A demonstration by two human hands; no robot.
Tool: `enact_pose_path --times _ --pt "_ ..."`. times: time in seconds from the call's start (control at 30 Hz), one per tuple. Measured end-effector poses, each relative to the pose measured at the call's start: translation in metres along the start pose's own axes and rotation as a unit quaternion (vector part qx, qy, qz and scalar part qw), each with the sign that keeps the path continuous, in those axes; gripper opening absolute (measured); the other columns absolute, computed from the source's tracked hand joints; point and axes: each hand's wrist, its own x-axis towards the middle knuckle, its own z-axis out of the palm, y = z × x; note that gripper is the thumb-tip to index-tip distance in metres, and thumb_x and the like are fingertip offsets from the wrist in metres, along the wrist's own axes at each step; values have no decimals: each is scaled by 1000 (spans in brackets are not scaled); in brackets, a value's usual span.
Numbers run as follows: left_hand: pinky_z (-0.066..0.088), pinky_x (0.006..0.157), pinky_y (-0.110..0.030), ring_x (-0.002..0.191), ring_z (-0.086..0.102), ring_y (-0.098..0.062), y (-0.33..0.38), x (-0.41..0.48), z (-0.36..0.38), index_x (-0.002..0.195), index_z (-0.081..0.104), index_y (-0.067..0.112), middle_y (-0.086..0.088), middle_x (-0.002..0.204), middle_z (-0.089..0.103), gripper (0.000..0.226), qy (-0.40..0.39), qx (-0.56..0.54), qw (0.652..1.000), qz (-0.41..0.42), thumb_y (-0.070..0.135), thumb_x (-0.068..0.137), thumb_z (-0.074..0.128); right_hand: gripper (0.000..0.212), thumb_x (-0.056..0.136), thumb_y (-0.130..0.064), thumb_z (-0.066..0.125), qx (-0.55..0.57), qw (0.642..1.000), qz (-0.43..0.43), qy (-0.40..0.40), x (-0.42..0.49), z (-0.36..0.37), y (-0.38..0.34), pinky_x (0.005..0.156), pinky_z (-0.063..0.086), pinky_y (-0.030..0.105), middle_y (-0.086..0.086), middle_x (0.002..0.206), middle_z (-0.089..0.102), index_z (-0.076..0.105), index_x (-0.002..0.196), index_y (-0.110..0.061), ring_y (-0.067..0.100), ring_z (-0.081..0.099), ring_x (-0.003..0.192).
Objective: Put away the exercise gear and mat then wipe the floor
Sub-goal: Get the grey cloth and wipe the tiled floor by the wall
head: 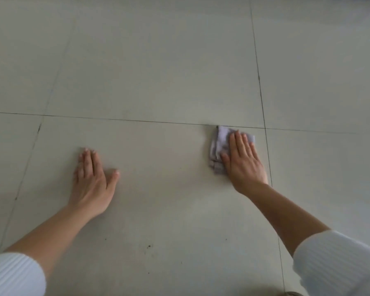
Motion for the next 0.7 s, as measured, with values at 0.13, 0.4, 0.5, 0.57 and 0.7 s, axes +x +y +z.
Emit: enact_pose_path --times 0.13,0.4,0.5,0.57,0.7 --pt "-5 117 -37 145 -13 -26 -3 0 7 148 -7 0 -16 157 -14 77 6 -20 1000 6 45 97 29 67 101 -47 12 82 984 158 -18 23 -3 -33 120 -8 38 13 160 -11 -7 152 -8 26 -13 147" --pt "-6 116 -38 145 -11 -27 -8 3 17 148 -2 -1 -17 157 -9 96 39 -38 998 16 63 76 0 62 99 -50 14 14 954 -283 -95 -28 17 -135 117 -8 47 11 155 -13 -1 151 -20 31 -19 143" --pt "-5 116 -38 146 -10 -27 -10 3 18 148 -2 -1 -17 157 -8 97 33 -31 999 20 64 75 1 59 100 -51 17 -32 907 -413 -74 -39 25 -134 119 1 46 11 158 1 9 152 -25 29 -1 147" --pt "-4 116 -39 146 -8 -27 -14 3 17 148 -2 0 -17 157 -8 93 33 -19 999 30 62 80 6 58 100 -52 18 -54 902 -425 -59 -38 28 -130 120 2 43 10 159 7 14 152 -26 26 3 148" --pt "-3 117 -41 146 -8 -28 -25 6 7 148 -1 0 -16 157 -11 75 58 -24 998 -1 47 97 25 60 101 -49 13 -31 952 -296 -66 -26 25 -121 116 14 41 13 156 25 27 150 -17 28 22 145"
